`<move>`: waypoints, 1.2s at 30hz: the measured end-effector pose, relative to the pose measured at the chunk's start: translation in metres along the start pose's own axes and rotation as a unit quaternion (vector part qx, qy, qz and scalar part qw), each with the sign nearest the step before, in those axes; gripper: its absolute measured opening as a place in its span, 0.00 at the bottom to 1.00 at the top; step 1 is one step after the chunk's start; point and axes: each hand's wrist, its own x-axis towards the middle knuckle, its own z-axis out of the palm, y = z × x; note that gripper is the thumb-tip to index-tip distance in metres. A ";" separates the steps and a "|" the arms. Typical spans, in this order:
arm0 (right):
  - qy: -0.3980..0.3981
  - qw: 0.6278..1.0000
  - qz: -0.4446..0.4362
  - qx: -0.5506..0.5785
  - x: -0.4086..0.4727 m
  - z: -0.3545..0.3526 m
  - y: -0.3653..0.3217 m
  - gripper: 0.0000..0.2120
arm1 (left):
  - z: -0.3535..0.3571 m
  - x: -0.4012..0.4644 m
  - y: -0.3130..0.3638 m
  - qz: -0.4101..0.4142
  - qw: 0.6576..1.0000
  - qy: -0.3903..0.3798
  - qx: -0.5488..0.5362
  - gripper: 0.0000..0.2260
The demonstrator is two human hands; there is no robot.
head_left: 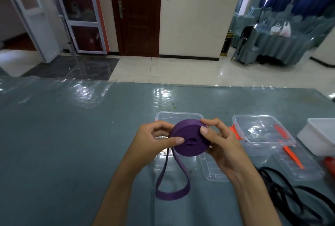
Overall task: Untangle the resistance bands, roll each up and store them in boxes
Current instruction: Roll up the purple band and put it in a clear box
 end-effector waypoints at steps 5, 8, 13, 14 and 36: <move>0.019 0.999 0.030 0.006 -0.018 -0.004 0.002 0.08 | 0.009 -0.013 0.003 -0.013 1.000 -0.010 0.009 0.14; 0.017 1.000 0.012 -0.019 -0.027 -0.007 0.004 0.11 | 0.013 -0.019 0.005 -0.025 0.999 -0.017 0.010 0.14; -0.035 0.990 -0.015 -0.133 -0.038 -0.019 0.003 0.23 | 0.019 -0.027 0.006 -0.021 0.999 0.027 -0.015 0.21; -0.036 0.990 -0.014 -0.138 -0.039 -0.021 0.003 0.24 | 0.022 -0.028 0.005 -0.022 0.999 0.037 -0.021 0.25; -0.017 0.995 -0.010 -0.097 -0.034 -0.038 0.013 0.24 | 0.044 -0.019 0.003 0.051 0.990 0.106 -0.071 0.13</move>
